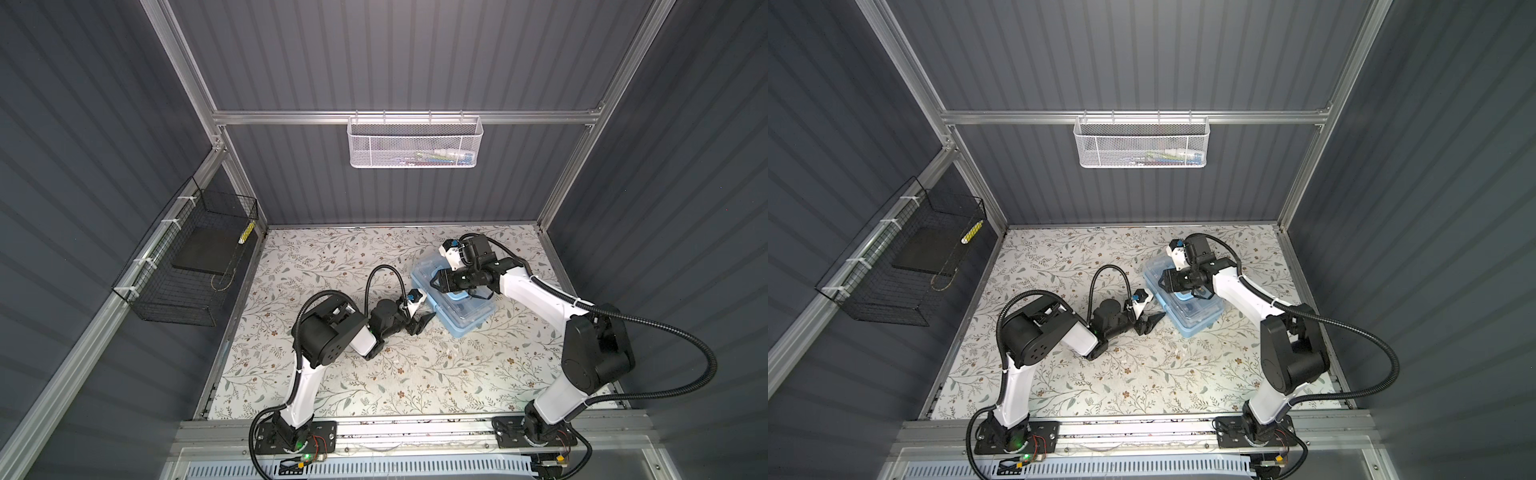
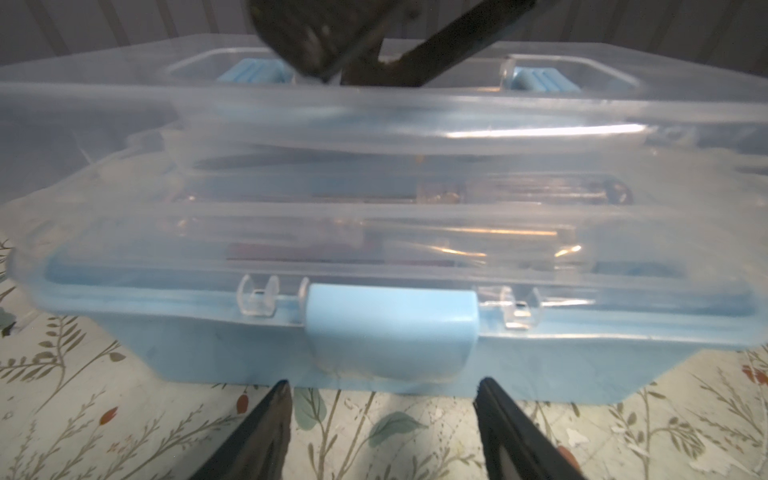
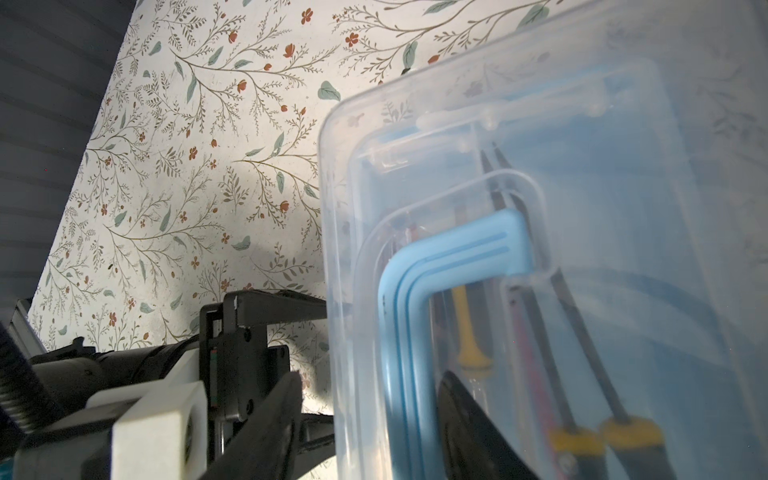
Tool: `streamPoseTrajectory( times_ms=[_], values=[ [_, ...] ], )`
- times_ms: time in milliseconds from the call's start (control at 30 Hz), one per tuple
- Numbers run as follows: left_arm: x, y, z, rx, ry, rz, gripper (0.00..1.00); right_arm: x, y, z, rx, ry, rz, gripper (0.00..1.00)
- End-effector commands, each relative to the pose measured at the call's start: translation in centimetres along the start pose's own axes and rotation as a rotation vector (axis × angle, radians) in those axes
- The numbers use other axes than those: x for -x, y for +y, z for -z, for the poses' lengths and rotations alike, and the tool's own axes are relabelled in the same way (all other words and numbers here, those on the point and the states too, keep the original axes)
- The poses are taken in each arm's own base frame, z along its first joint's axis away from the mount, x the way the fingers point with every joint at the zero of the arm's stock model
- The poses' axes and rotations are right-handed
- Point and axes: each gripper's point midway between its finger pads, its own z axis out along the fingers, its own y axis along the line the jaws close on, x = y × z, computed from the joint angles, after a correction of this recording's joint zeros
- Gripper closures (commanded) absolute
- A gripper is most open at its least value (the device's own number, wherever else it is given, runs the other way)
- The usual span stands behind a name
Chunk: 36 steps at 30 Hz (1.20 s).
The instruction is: Pack the tool kit
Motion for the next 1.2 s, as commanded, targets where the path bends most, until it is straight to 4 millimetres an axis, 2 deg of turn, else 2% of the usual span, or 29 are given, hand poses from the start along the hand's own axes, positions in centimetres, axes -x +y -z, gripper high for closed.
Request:
streamPoseTrajectory(
  times_ms=[0,1167],
  values=[
    [0.38,0.73,-0.48,0.021,-0.008,-0.003,0.3,-4.89,-0.93,-1.83,-0.012,0.182,-0.071,0.46],
    [0.82,1.06,-1.19,0.031,0.013,0.021,0.32,-5.23,-0.98,-2.28,-0.004,0.193,-0.084,0.46]
  ],
)
